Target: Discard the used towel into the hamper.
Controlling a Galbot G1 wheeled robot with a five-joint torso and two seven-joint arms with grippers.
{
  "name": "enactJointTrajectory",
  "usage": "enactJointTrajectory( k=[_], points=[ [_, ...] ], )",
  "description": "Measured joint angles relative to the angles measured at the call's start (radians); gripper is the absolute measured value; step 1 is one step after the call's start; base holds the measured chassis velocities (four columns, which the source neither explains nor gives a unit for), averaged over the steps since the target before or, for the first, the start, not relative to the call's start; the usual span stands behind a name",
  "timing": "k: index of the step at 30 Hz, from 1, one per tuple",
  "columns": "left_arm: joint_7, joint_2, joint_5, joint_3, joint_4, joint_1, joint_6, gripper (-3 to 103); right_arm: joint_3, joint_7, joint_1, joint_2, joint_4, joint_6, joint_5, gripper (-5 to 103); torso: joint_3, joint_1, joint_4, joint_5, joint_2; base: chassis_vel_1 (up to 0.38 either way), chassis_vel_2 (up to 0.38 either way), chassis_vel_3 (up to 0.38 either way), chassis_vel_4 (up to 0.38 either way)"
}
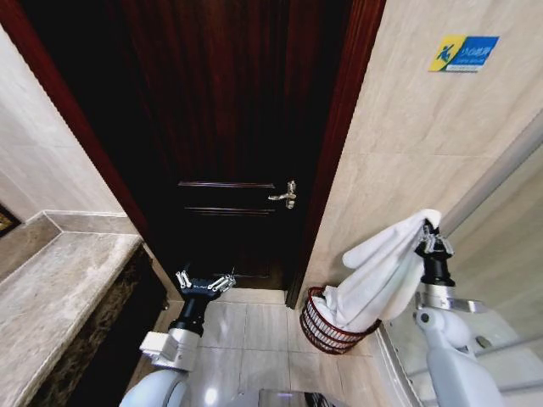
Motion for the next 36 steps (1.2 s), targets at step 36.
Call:
enactJointTrajectory(
  k=[36],
  points=[
    [0.0, 0.0, 0.0, 0.0, 0.0, 0.0, 0.0, 100, -0.127, -0.068, 0.06, 0.044, -0.425, 0.152, -0.054, 2, 0.0, 0.0, 0.0, 0.0, 0.0, 0.0, 0.0, 0.0, 0.0]
  ],
)
